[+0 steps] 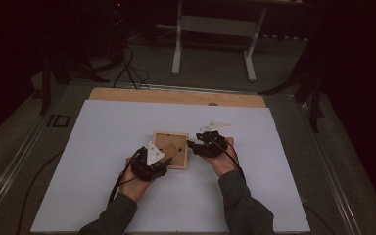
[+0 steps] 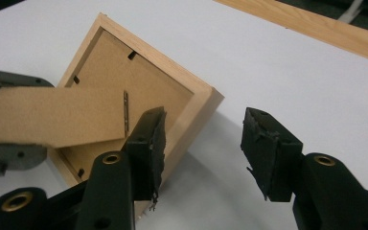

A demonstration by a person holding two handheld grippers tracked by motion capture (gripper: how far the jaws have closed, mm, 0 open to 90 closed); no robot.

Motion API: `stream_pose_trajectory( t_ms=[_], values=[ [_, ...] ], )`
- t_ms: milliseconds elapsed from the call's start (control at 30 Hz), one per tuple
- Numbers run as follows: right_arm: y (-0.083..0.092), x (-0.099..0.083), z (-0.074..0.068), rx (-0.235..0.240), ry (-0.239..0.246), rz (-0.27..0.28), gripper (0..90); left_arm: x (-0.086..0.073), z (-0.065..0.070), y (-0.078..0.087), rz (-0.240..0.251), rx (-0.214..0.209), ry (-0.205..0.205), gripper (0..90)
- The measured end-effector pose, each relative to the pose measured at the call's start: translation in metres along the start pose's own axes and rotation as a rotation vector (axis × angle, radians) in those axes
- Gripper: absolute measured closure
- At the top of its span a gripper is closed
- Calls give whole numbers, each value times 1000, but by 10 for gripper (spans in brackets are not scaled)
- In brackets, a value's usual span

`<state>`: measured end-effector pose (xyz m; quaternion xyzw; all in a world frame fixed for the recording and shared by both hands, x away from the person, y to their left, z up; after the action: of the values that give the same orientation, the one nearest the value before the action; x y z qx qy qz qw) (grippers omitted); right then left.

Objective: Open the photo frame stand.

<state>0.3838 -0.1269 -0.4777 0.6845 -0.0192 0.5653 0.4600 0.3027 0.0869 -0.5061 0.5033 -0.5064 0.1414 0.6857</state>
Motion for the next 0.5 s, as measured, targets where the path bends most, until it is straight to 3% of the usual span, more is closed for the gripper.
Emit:
stream_pose_trajectory(
  t_ms=[500],
  values=[
    [-19,5,4,131,-79,0,454,-5,3,3,8,22,-35,524]
  ],
)
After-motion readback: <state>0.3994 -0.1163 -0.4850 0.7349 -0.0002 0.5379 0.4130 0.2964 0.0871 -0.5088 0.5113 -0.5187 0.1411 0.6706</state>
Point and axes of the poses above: each handheld gripper's, and its own axes: y roughly backward along the jaws, x roughly out of its top, z roughly to its right, the point moved 1 cm from there along -y, roughly forward along the jaws, and after that the axes turned 8 degrees about y, right-handed, at the moved point
